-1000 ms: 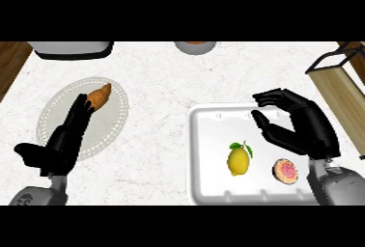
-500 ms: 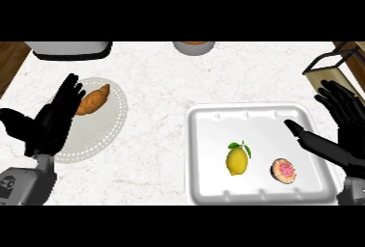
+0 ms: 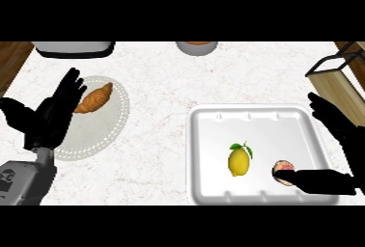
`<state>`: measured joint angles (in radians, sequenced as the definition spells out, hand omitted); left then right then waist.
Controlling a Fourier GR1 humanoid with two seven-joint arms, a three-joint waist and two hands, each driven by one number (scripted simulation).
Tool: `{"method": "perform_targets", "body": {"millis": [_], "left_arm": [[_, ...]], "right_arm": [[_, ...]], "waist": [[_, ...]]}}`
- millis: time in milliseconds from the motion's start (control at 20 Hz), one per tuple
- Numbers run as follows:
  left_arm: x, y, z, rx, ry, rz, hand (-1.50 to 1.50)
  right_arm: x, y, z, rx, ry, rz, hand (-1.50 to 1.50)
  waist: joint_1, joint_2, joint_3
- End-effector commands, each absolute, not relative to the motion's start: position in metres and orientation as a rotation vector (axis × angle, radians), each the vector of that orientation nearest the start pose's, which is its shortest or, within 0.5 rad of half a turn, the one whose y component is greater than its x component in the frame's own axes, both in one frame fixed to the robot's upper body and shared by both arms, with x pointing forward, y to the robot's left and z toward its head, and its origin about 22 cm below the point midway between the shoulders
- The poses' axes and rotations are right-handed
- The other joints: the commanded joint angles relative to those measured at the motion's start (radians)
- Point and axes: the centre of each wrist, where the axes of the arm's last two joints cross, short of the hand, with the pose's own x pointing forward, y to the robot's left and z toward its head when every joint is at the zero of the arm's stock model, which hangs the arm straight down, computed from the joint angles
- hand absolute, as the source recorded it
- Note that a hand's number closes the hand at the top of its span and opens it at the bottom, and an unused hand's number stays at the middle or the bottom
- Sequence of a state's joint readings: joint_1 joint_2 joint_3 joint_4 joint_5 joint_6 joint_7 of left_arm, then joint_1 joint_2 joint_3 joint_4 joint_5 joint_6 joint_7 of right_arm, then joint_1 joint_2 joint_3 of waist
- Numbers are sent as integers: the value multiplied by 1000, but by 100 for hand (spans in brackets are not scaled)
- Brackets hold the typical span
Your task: Pick the lemon from the tray and place it in the tiered shelf
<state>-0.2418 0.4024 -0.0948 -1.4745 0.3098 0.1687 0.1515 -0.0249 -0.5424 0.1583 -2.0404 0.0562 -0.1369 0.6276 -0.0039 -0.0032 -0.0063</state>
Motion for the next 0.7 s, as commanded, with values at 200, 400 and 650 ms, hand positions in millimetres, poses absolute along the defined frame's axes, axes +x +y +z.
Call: {"method": "perform_targets", "body": {"millis": [200,400,650], "left_arm": [[298,268,62,77,-1524,-89,0],[314,267,71,67,-1543,-100,0],[307,280,73,68,-1536,-72,0]], "right_arm": [[218,-244,162,-906,-980,863,-150],[231,-189,172,-918,-926,877,-150],[251,-143,159,-901,-867,916,-150]], "waist": [[44,3,-3],[36,9,1],[35,4,3]]}}
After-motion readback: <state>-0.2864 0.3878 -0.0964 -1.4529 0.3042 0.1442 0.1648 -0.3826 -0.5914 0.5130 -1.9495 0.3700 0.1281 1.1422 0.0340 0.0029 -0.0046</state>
